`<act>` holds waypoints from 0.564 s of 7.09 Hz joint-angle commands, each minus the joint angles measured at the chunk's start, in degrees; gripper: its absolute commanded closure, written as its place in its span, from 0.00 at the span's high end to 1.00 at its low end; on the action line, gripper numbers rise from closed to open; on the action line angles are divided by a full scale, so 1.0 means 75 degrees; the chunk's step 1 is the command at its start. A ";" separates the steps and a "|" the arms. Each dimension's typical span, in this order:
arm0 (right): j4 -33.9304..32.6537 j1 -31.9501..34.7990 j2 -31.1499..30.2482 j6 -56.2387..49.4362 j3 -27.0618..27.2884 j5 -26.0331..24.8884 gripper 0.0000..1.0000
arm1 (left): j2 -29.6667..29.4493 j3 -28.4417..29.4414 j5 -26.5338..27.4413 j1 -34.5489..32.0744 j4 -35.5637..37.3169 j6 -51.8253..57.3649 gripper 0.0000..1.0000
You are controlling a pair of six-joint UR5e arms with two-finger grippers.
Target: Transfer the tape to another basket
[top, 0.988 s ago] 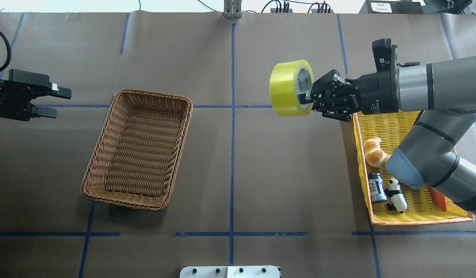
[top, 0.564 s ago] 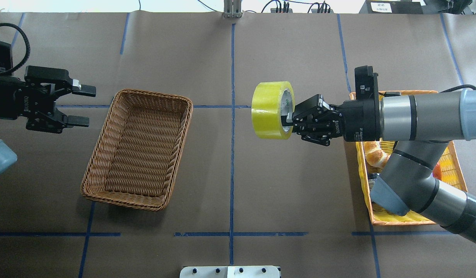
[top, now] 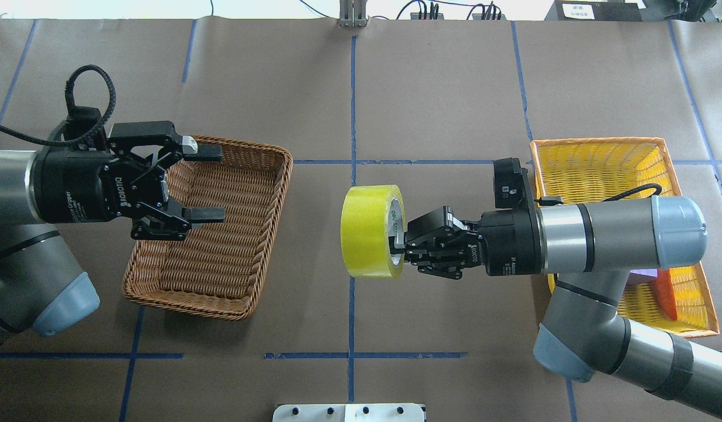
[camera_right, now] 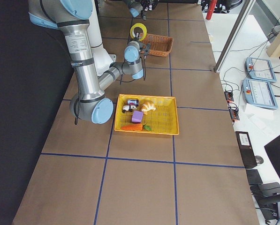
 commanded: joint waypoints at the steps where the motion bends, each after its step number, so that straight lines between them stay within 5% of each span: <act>1: 0.0224 -0.0216 0.0030 0.0000 0.0000 -0.0130 0.03 | -0.0259 -0.0083 0.0589 0.0449 -0.0116 -0.0446 1.00; 4: 0.0225 -0.0801 0.0158 0.0000 -0.0047 -0.0283 0.02 | -0.0565 -0.0072 0.0791 0.0941 -0.0081 -0.0472 1.00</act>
